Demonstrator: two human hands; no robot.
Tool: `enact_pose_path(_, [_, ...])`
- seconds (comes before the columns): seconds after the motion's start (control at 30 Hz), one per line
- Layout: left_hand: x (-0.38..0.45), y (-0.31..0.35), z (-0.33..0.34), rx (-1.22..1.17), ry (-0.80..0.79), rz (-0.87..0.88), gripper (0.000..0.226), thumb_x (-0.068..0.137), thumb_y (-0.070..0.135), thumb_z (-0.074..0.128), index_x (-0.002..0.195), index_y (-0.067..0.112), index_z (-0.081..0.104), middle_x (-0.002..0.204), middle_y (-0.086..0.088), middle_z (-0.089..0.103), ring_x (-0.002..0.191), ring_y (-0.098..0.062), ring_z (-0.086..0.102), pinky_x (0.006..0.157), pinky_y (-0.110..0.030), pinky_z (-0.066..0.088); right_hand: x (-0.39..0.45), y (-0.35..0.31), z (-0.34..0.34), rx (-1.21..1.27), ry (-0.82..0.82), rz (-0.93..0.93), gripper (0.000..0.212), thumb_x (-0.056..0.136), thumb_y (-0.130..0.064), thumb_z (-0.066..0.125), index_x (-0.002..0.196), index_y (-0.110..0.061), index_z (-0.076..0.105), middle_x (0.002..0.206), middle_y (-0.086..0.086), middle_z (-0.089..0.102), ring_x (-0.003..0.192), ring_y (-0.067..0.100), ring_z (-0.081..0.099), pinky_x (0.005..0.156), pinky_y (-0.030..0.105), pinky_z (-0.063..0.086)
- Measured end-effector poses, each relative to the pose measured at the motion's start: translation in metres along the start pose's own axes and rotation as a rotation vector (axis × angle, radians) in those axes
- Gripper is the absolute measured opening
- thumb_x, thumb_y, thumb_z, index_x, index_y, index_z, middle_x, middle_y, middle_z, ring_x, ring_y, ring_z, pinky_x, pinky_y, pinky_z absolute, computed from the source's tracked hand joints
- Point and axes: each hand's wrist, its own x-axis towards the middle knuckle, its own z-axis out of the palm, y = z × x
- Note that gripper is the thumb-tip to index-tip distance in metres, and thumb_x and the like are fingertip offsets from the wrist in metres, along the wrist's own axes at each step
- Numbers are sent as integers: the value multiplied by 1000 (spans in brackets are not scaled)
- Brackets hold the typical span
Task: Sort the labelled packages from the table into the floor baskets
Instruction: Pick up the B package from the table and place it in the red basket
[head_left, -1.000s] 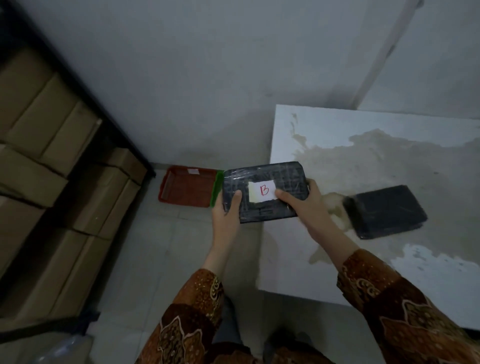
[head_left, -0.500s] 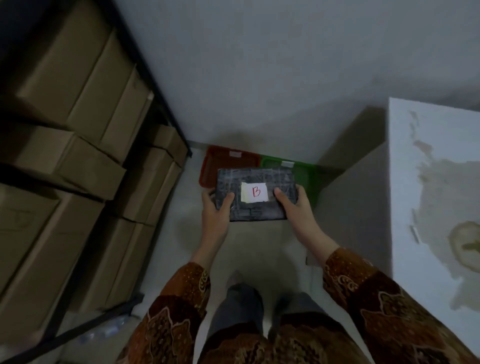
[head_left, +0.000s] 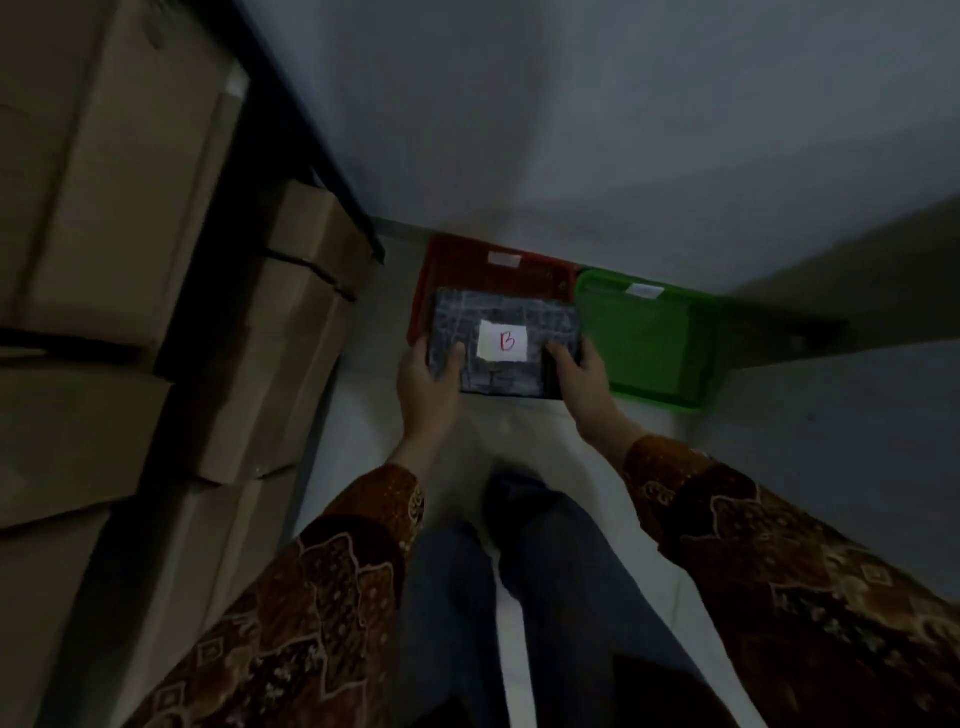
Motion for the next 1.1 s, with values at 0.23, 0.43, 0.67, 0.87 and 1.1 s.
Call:
enact_pose_path(0.23, [193,-130,74,82,-55,-14,52,93,22,62,137,6,42,136,-15,54,119,-24,54,96,-26,47,200,97,70,-152,127,10,41,97,-22,47,132,-2,38,133,21,53,119,38,53,103,51,44])
enact_pose_path(0.43, [303,-215,123,220,-190,58,63,94,10,58,148,5,26,147,-14,42,131,-25,43,106,-20,37,318,156,106,-284,196,-60,45,94,-14,54,133,5,42,136,24,53,124,36,51,105,43,42])
enact_pose_path(0.67, [345,-256,147,303,-322,113,67,95,8,55,152,7,18,153,-15,36,138,-28,38,118,-42,32,362,185,105,-285,82,-97,47,93,-7,53,139,-2,41,138,21,52,125,35,51,106,38,43])
enact_pose_path(0.87, [312,-222,117,400,-425,193,57,97,6,49,149,9,27,149,-13,42,134,-25,42,118,-36,32,318,164,84,-367,87,-52,56,88,-12,60,139,-4,37,136,18,54,122,34,53,101,35,44])
enact_pose_path(1.1, [187,-99,34,868,-409,398,40,94,17,50,133,10,49,125,-19,59,110,-32,57,92,-38,49,158,78,63,-696,67,-243,28,88,-10,56,112,4,57,114,27,61,102,39,58,84,39,46])
